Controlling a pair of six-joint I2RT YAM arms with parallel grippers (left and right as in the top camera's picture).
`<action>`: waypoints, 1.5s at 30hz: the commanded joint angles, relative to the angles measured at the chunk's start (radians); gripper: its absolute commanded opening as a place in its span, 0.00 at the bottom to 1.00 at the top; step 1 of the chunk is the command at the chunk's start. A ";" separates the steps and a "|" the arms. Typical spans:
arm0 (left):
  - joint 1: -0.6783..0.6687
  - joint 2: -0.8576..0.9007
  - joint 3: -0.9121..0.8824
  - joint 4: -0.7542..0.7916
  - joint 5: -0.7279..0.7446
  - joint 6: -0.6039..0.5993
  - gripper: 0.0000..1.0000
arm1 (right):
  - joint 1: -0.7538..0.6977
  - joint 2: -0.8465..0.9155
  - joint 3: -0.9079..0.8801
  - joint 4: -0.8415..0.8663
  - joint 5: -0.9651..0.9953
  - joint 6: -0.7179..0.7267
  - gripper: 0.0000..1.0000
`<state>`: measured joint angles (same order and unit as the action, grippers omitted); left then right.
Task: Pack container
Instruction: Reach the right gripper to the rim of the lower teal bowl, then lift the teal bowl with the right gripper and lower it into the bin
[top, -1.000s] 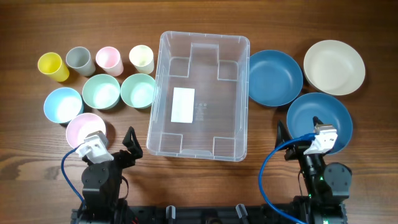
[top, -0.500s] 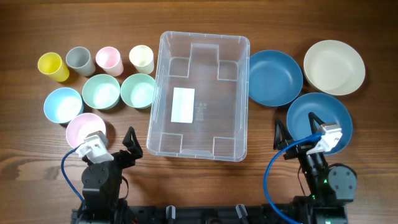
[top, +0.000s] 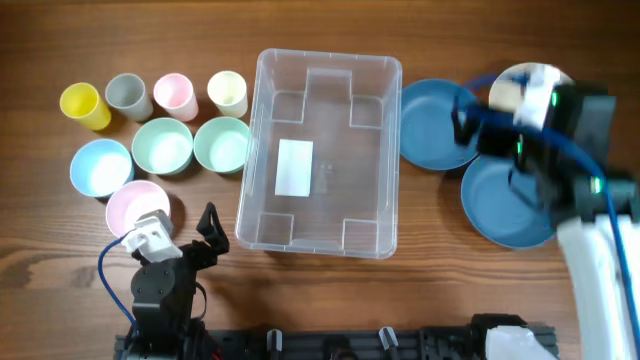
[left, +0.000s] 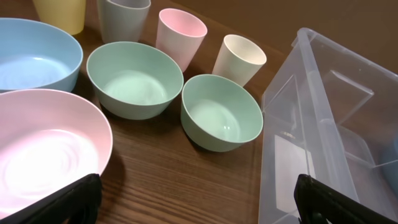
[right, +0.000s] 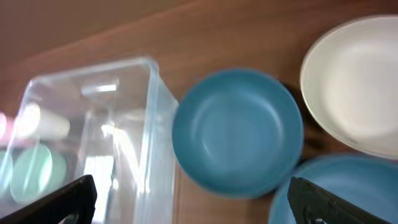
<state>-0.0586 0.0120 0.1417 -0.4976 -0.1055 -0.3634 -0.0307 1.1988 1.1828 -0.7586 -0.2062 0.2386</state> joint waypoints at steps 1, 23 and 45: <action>0.006 -0.005 -0.002 0.001 0.015 0.016 1.00 | -0.032 0.100 0.023 -0.102 0.130 0.288 1.00; 0.006 -0.005 -0.002 0.001 0.016 0.016 1.00 | -0.520 0.185 -0.401 -0.040 0.213 0.420 0.97; 0.006 -0.006 -0.002 0.001 0.015 0.016 1.00 | -0.520 0.031 -0.533 -0.037 0.179 0.471 0.04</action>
<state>-0.0586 0.0120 0.1417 -0.4976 -0.1055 -0.3634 -0.5507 1.3071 0.6418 -0.7593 -0.0074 0.7071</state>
